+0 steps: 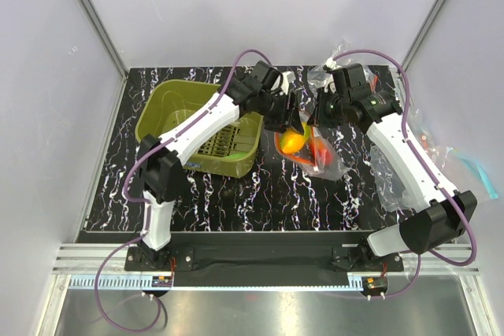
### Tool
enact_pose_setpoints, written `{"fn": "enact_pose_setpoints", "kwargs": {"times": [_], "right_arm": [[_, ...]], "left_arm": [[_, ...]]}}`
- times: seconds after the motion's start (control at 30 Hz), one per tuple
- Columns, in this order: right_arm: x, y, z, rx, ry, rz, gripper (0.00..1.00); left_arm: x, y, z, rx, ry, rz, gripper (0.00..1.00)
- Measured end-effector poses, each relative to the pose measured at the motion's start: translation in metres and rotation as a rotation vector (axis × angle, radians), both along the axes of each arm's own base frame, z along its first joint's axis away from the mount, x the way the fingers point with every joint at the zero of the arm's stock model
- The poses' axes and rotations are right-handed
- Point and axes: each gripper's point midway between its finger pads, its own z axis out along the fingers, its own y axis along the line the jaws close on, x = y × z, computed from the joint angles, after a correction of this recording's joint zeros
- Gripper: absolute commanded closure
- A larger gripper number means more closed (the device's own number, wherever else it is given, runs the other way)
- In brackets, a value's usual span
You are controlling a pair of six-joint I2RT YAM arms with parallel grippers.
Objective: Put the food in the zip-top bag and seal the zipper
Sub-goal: Place the fake fruit in the zipper food storage bag, then pick up the fake vegetable from the bin.
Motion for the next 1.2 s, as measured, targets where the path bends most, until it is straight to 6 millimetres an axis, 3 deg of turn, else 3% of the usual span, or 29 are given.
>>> {"fn": "enact_pose_setpoints", "kwargs": {"times": [0.1, 0.13, 0.27, 0.3, 0.33, 0.37, 0.5, 0.57, 0.7, 0.83, 0.93, 1.07, 1.13, 1.2], "right_arm": [[-0.001, 0.003, -0.001, 0.013, 0.008, 0.005, 1.00], [-0.001, 0.003, -0.002, 0.016, 0.010, 0.005, 1.00], [0.000, 0.005, -0.002, 0.025, 0.007, 0.006, 1.00], [0.000, 0.005, -0.002, 0.026, 0.006, 0.004, 1.00], [0.000, 0.004, -0.002, 0.026, 0.006, 0.004, 1.00], [-0.001, 0.004, -0.003, 0.025, 0.008, 0.004, 1.00], [-0.004, 0.003, -0.004, 0.023, 0.009, 0.003, 1.00], [-0.005, 0.002, -0.004, 0.022, 0.009, 0.003, 1.00], [-0.004, 0.001, -0.004, 0.016, 0.007, -0.004, 1.00], [-0.003, -0.002, -0.005, 0.005, 0.002, -0.016, 1.00], [-0.003, -0.003, -0.005, -0.001, 0.000, -0.021, 1.00], [-0.002, -0.004, -0.005, -0.005, -0.004, -0.025, 1.00], [-0.002, -0.006, -0.005, -0.012, -0.005, -0.031, 1.00], [-0.002, -0.006, -0.006, -0.014, -0.003, -0.033, 1.00]], "left_arm": [[0.008, 0.000, 0.001, -0.002, 0.009, 0.054, 0.55], [0.012, 0.000, 0.002, -0.008, 0.011, 0.074, 0.45], [0.027, 0.001, 0.001, -0.019, 0.006, 0.152, 0.23], [0.030, 0.003, -0.002, -0.014, 0.007, 0.174, 0.11], [0.033, 0.005, -0.004, -0.008, 0.004, 0.191, 0.11], [0.035, 0.006, -0.005, -0.005, 0.002, 0.210, 0.03], [0.040, 0.021, -0.002, 0.025, -0.040, 0.279, 0.01], [0.042, 0.033, 0.009, 0.035, -0.080, 0.318, 0.01], [0.049, 0.059, 0.053, 0.024, -0.206, 0.419, 0.01], [0.062, 0.124, 0.099, 0.100, -0.381, 0.658, 0.01], [0.060, 0.192, 0.111, 0.194, -0.479, 0.815, 0.01], [0.058, 0.270, 0.095, 0.311, -0.480, 0.889, 0.01], [0.055, 0.298, 0.075, 0.394, -0.447, 0.891, 0.01], [0.046, 0.312, 0.051, 0.489, -0.397, 0.836, 0.01]]}}
